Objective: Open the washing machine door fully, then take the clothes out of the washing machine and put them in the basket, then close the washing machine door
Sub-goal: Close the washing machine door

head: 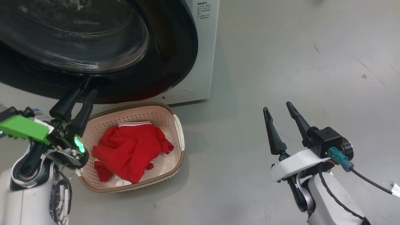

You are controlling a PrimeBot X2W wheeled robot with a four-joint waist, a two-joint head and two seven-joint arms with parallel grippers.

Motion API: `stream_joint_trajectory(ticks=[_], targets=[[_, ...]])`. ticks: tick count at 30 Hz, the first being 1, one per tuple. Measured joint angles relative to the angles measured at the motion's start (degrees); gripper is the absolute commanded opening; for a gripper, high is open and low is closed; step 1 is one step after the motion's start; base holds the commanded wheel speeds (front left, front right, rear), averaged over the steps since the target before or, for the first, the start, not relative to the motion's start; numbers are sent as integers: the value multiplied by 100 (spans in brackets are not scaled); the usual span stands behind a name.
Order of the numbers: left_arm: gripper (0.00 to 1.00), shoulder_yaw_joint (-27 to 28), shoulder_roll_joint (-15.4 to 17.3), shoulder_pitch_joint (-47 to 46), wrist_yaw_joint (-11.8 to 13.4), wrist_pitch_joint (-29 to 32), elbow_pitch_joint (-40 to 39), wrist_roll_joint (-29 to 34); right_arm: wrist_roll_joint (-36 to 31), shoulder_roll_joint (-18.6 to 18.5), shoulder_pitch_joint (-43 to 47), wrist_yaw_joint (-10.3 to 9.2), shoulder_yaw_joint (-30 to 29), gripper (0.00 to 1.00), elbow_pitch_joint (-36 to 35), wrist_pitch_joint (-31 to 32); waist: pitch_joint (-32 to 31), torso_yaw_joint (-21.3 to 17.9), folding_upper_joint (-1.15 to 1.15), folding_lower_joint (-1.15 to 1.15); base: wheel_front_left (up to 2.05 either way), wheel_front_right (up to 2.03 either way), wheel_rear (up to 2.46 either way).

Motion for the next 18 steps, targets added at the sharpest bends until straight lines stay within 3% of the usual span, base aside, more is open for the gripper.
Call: stream_joint_trajectory(ticks=[14,18], targets=[[100,387,0,1178,0,-1485,-813,1314,-37,-1,205,52,-113,100,19,0,-282,487,0,0,0,0,0],[100,444,90,1388,0,-2186,-1155,2216,-35,4,205,110,-102,100,67,0,-355,539,0,0,0,0,0]])
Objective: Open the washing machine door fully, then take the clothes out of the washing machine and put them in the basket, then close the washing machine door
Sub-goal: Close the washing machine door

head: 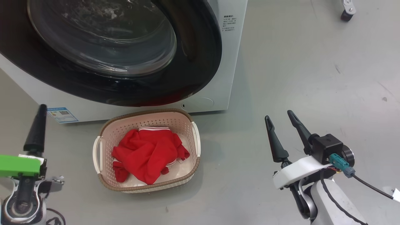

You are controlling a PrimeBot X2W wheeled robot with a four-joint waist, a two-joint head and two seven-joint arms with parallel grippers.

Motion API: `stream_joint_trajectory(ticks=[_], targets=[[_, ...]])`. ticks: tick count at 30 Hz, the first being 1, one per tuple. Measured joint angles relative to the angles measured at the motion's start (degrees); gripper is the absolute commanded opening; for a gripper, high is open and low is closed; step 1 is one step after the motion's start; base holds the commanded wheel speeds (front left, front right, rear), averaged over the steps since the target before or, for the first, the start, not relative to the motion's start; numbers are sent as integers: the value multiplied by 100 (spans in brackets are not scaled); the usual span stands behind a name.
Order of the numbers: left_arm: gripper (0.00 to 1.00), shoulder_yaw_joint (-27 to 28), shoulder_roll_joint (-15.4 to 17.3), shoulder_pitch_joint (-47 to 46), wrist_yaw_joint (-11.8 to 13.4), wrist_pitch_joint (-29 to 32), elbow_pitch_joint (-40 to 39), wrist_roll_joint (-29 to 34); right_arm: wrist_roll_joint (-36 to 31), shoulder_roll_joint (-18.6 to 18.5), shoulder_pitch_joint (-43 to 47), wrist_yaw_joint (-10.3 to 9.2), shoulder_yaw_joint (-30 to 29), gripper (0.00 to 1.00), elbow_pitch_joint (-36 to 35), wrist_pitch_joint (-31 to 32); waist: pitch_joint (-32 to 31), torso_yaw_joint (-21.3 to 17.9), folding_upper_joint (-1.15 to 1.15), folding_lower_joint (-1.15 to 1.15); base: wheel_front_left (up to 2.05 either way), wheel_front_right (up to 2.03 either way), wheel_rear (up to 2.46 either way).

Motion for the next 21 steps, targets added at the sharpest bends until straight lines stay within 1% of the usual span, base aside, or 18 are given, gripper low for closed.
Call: stream_joint_trajectory(ticks=[3,7,9,10,11,12,14,17,21], targets=[[100,-38,78,82,0,-549,-244,702,0,-3,1,1,-46,100,7,0,-60,17,0,0,0,0,0],[100,-310,341,196,0,-1224,-520,1914,0,-8,5,2,-96,100,14,0,-151,47,0,0,0,0,0],[100,-538,593,306,-1,-1569,-637,2674,-2,-15,5,2,-118,100,18,0,-193,62,0,0,0,0,0],[100,-655,825,391,-4,-1760,-669,3059,-4,-19,5,5,-121,100,20,0,-216,68,0,0,0,0,0],[100,-677,972,458,-5,-1914,-692,3371,-5,-23,6,27,-122,100,31,0,-236,72,0,0,0,0,0],[100,-706,1049,527,-4,-2056,-710,3652,-7,-21,6,47,-122,100,36,0,-256,71,0,0,0,0,0],[100,-803,1017,622,34,-2235,-751,4117,-8,-19,6,59,-132,100,38,0,-297,63,0,0,0,0,0],[100,-1131,890,736,236,-2364,-781,4582,-8,-32,12,58,-194,100,48,0,-363,54,0,0,0,0,0],[100,-1395,850,942,531,-2480,-762,5042,-8,-33,86,58,-231,100,58,0,-458,57,0,0,0,0,0]])
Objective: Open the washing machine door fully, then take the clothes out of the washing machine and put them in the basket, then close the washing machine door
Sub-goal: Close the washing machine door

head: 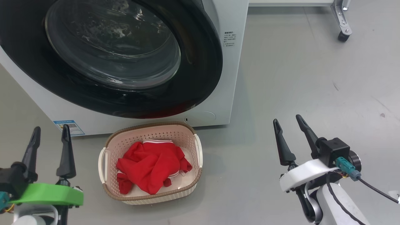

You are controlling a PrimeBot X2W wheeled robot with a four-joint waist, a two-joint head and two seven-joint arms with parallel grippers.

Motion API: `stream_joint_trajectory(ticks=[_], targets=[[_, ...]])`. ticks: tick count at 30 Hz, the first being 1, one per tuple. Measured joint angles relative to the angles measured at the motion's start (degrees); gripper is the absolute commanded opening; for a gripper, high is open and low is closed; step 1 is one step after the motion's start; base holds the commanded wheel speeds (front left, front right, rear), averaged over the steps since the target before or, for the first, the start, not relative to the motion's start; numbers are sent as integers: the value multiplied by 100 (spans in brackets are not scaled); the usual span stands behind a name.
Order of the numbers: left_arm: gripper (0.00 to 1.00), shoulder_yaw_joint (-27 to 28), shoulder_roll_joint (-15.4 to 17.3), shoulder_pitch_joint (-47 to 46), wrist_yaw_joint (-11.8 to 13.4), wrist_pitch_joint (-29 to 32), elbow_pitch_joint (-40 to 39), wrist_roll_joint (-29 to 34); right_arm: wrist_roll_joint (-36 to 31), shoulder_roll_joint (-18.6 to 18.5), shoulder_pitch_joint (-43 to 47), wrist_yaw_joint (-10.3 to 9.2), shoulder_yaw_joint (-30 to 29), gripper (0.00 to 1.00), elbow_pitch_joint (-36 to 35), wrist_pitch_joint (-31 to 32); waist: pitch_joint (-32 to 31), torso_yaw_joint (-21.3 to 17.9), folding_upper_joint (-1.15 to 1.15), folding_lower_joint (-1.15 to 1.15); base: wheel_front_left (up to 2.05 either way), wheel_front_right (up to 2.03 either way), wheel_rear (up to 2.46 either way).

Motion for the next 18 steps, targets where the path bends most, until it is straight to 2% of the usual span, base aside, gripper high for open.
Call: stream_joint_trajectory(ticks=[10,18], targets=[[100,-458,-191,440,561,-23,299,606,0,5,402,0,-43,100,90,0,-244,73,0,0,0,0,0],[100,-519,-365,721,654,-22,481,677,-2,10,622,0,-32,100,143,0,-428,118,0,0,0,0,0]])
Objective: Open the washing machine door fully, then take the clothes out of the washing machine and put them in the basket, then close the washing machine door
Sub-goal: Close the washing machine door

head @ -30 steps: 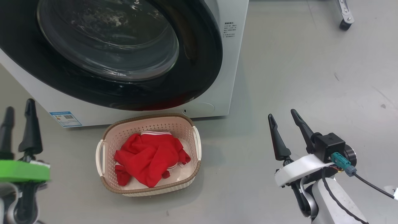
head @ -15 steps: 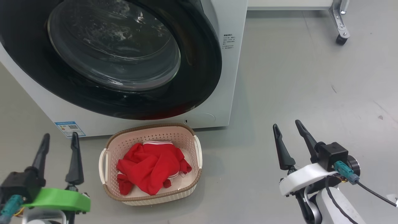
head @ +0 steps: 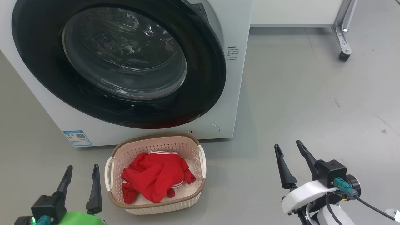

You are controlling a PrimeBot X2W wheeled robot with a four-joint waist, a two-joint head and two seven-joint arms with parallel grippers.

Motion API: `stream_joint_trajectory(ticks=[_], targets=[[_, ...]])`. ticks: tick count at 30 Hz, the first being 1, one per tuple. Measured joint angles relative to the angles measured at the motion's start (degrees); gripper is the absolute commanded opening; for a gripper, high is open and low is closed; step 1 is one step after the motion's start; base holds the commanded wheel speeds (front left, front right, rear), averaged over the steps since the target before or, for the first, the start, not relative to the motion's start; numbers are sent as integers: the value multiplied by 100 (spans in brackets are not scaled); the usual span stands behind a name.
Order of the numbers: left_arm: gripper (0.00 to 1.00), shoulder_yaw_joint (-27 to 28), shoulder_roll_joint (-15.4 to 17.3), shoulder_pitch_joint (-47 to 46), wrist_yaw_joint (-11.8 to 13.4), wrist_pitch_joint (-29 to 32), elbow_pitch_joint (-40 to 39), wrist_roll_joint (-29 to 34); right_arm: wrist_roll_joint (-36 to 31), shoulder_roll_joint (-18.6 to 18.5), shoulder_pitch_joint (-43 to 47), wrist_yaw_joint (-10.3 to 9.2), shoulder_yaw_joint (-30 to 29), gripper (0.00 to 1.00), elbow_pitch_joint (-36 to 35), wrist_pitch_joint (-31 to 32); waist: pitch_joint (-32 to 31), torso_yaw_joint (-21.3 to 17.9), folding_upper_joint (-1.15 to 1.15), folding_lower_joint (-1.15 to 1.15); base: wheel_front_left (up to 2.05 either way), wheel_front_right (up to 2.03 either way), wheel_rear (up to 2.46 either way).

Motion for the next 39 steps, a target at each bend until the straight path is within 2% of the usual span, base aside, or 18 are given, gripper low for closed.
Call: stream_joint_trajectory(ticks=[34,36,37,39], targets=[[100,64,-199,88,129,1,15,164,-91,19,137,-21,-19,100,-14,0,-33,-14,0,0,0,0,0],[100,64,-200,88,129,8,14,165,-91,20,137,-21,-31,13,-16,0,-24,-13,0,0,0,0,0],[100,64,-200,88,129,25,12,177,-91,20,137,-21,-38,0,-19,0,-18,-12,0,0,0,0,0],[100,64,-200,88,129,49,10,238,-91,20,137,-21,-47,0,-21,0,-5,-9,0,0,0,0,0]])
